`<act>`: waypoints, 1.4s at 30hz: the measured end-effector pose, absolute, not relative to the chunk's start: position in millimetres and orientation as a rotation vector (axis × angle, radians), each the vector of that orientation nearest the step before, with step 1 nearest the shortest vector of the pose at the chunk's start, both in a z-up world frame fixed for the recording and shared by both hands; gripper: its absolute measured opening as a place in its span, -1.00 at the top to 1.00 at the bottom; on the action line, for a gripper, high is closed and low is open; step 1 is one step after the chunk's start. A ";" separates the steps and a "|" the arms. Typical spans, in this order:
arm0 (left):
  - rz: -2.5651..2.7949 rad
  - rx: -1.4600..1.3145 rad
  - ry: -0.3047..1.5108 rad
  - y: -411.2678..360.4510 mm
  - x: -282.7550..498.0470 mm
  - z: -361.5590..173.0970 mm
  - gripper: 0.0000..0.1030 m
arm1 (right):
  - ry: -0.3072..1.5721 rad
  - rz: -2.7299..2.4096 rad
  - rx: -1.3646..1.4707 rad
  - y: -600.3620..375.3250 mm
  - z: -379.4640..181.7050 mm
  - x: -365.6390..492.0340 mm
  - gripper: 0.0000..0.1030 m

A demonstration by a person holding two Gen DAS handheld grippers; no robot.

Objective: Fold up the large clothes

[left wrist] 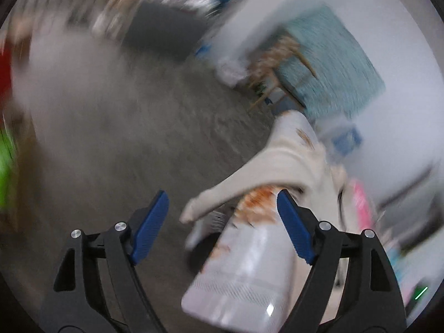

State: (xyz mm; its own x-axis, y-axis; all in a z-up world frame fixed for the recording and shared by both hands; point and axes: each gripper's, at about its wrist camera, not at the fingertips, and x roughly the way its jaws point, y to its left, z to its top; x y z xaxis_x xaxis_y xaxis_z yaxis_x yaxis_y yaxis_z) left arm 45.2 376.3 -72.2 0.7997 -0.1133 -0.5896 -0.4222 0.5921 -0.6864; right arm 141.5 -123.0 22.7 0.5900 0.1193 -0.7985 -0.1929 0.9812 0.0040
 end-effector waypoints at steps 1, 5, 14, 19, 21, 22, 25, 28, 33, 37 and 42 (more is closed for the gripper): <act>0.180 -1.048 0.649 394.5 50.0 -98.8 -0.49 | 0.939 0.192 -0.109 -110.0 17.6 150.1 -0.55; 0.073 -1.451 0.720 428.0 76.3 -217.7 -0.48 | 0.994 0.222 -0.188 -74.4 -2.9 178.6 -0.55; -0.310 -2.082 0.761 330.9 153.5 -405.9 -0.52 | 1.053 0.202 -0.275 -39.6 -25.1 213.8 -0.55; -0.323 -2.225 0.675 302.4 188.1 -451.2 -0.63 | 1.059 0.194 -0.305 -32.0 -26.4 223.7 -0.55; -0.305 -2.289 0.642 296.6 197.9 -466.4 -0.64 | 1.056 0.189 -0.314 -29.9 -25.7 226.7 -0.55; -0.306 -2.297 0.632 296.0 202.5 -469.6 -0.64 | 1.053 0.188 -0.317 -29.8 -25.8 227.6 -0.55; -0.293 -2.297 0.638 290.8 219.5 -476.9 -0.64 | 1.054 0.182 -0.324 -28.0 -27.3 230.4 -0.55; -0.229 -2.238 0.706 296.9 233.5 -482.6 -0.50 | 1.052 0.182 -0.331 -27.1 -28.1 232.9 -0.55; -0.153 -1.975 0.858 335.0 249.9 -454.1 0.36 | 1.018 0.186 -0.331 -29.8 -24.9 228.9 -0.55; -0.062 -1.624 0.959 386.8 267.9 -392.3 0.73 | 0.995 0.202 -0.294 -37.5 -23.2 222.8 -0.55; 0.099 -1.241 0.921 458.9 275.9 -257.3 0.78 | 0.947 0.214 -0.240 -53.0 -13.9 214.1 -0.55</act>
State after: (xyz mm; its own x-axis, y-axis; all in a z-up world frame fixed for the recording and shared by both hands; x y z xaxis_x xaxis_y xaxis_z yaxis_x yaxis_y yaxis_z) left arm 275.9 458.9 -257.3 0.6503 -0.4022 -0.6445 -0.5298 0.3679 -0.7642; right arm 214.1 -53.0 -13.9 0.5666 0.0756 -0.8205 -0.2848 0.9524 -0.1088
